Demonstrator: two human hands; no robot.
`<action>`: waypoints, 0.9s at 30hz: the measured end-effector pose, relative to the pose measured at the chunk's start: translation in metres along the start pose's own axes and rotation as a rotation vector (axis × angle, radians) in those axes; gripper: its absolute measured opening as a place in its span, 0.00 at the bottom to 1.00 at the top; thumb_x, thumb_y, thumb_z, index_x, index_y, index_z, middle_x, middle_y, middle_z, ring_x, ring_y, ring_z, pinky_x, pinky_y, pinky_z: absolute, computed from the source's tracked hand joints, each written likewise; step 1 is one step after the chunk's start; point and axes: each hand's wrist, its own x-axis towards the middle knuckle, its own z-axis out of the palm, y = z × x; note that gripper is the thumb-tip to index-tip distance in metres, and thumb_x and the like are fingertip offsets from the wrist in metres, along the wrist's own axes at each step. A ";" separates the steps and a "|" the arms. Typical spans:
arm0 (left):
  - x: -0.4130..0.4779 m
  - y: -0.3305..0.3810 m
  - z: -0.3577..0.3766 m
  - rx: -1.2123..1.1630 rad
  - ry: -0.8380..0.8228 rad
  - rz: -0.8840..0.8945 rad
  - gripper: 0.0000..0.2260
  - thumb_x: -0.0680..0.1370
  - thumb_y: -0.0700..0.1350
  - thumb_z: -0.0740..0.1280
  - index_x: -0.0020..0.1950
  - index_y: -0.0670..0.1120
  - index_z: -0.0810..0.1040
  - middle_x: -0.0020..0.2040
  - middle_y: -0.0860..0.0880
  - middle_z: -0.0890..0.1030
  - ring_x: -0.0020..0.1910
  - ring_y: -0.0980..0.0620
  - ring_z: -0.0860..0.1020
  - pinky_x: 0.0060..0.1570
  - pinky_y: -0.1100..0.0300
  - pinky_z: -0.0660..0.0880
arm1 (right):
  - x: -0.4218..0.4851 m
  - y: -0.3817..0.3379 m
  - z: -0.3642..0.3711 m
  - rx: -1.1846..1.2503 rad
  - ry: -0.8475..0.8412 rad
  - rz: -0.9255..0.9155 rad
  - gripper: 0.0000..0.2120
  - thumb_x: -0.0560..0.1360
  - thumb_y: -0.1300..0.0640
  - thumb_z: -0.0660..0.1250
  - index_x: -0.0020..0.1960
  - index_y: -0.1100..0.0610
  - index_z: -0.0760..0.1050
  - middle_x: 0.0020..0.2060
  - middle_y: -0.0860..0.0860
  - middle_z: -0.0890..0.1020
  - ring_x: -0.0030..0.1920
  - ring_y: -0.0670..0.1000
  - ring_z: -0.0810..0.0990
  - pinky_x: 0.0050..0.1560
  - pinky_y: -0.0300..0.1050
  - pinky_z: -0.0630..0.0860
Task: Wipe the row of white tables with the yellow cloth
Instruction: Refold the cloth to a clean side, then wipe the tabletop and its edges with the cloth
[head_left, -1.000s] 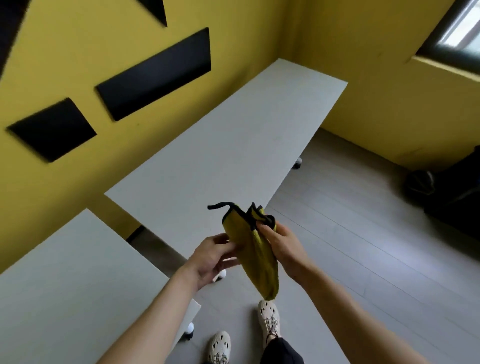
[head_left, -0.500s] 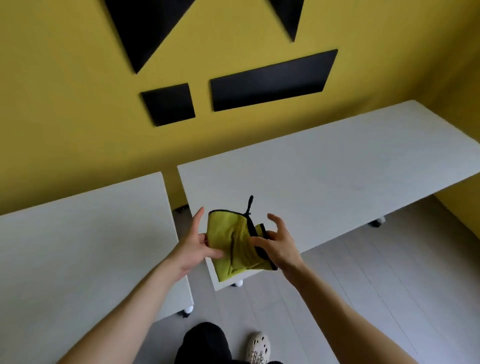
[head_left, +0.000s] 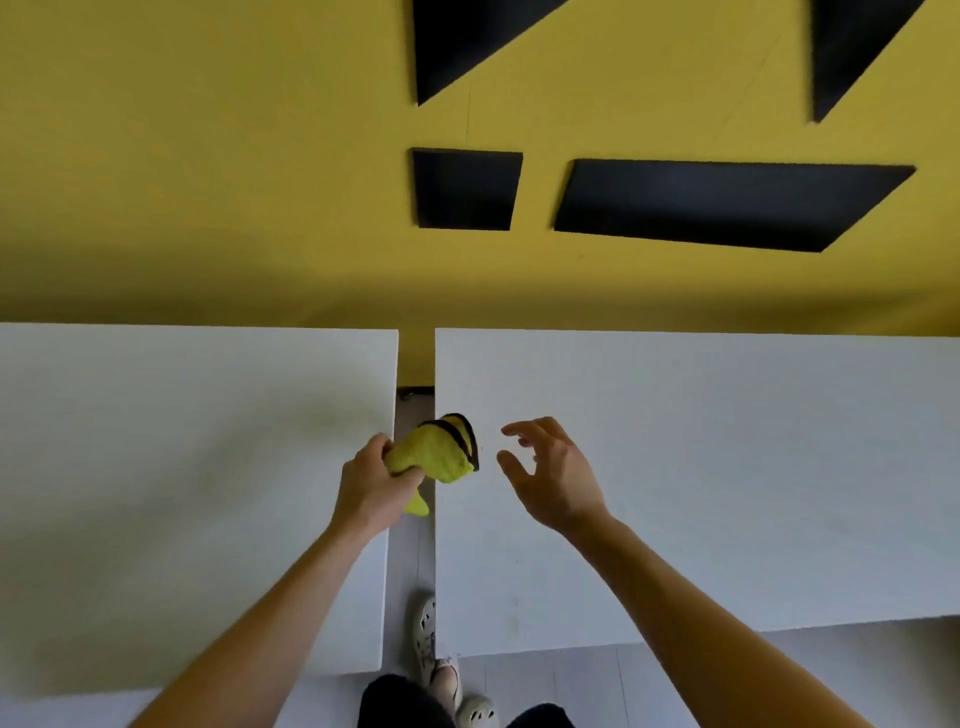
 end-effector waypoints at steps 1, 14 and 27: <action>0.008 0.000 0.008 -0.072 0.056 -0.067 0.10 0.78 0.42 0.71 0.56 0.46 0.72 0.44 0.47 0.80 0.39 0.45 0.78 0.32 0.57 0.72 | 0.008 0.011 0.002 -0.041 -0.031 0.032 0.17 0.84 0.47 0.70 0.71 0.50 0.80 0.69 0.49 0.78 0.61 0.52 0.84 0.58 0.46 0.81; 0.074 -0.016 0.088 -0.139 -0.158 -0.138 0.39 0.82 0.72 0.61 0.88 0.65 0.45 0.89 0.54 0.56 0.82 0.48 0.66 0.67 0.53 0.74 | 0.169 0.107 0.082 -0.424 -0.134 -0.352 0.31 0.87 0.40 0.56 0.86 0.51 0.61 0.88 0.53 0.56 0.89 0.56 0.48 0.86 0.67 0.50; 0.239 0.044 0.102 0.038 0.203 -0.066 0.35 0.82 0.64 0.68 0.85 0.53 0.63 0.74 0.45 0.79 0.70 0.41 0.79 0.66 0.52 0.75 | 0.180 0.126 0.103 -0.322 -0.030 -0.543 0.29 0.85 0.48 0.61 0.83 0.59 0.67 0.86 0.58 0.60 0.88 0.59 0.50 0.85 0.69 0.51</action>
